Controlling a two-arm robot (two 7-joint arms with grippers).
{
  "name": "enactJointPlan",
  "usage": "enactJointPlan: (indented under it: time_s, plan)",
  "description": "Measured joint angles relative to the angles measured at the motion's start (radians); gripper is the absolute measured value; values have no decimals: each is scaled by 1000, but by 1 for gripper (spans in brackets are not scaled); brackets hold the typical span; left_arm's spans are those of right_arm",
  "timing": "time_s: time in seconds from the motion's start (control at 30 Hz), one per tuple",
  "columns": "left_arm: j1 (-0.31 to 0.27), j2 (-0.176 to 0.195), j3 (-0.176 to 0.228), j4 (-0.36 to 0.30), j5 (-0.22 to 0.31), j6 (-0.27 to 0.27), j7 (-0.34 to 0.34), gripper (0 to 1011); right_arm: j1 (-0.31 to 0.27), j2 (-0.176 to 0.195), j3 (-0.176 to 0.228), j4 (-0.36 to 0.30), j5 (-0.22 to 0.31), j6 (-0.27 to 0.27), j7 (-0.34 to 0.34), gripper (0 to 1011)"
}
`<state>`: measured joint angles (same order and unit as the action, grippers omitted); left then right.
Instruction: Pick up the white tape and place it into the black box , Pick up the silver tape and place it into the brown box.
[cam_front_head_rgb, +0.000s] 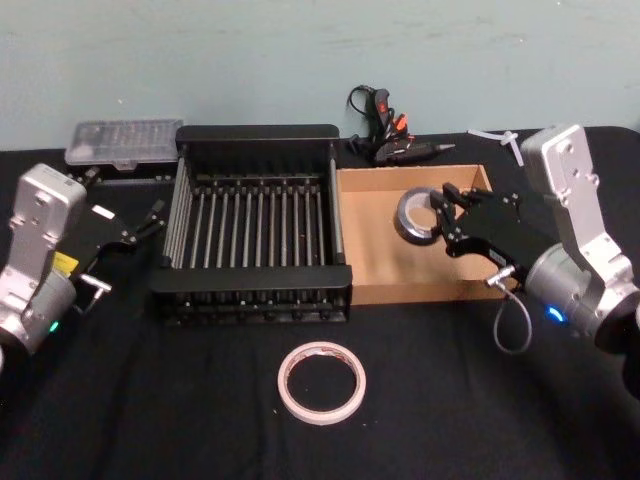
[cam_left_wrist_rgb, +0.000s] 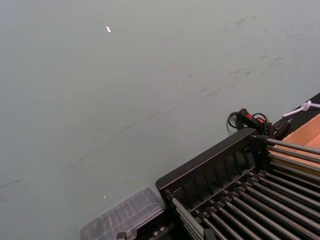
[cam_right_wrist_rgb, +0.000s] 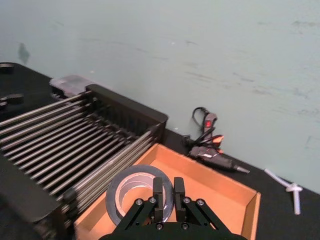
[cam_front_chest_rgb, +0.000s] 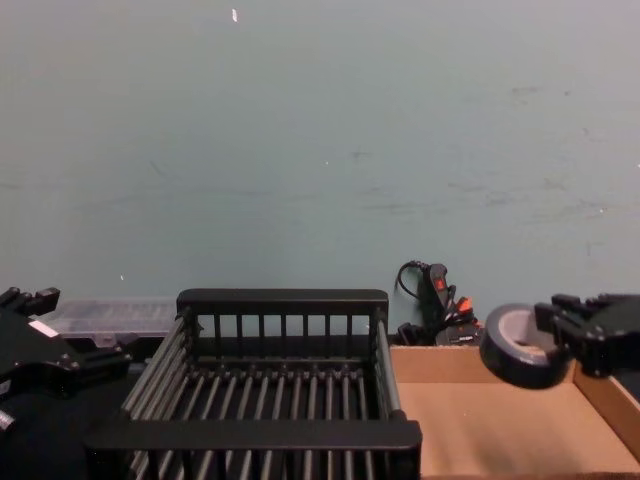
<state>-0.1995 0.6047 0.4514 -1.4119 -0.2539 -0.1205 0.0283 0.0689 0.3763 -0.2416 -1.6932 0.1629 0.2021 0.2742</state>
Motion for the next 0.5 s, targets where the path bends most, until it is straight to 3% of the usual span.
enactJointPlan:
  time_s: [0.33,0.5]
  plan:
    - [0,0,0,0,0,0,0,1001,133,-60,-15,159,-53,-2,-27,133]
    - [0,0,0,0,0,0,0,1001,206,-98,-22,273,-83,-7,-43,133]
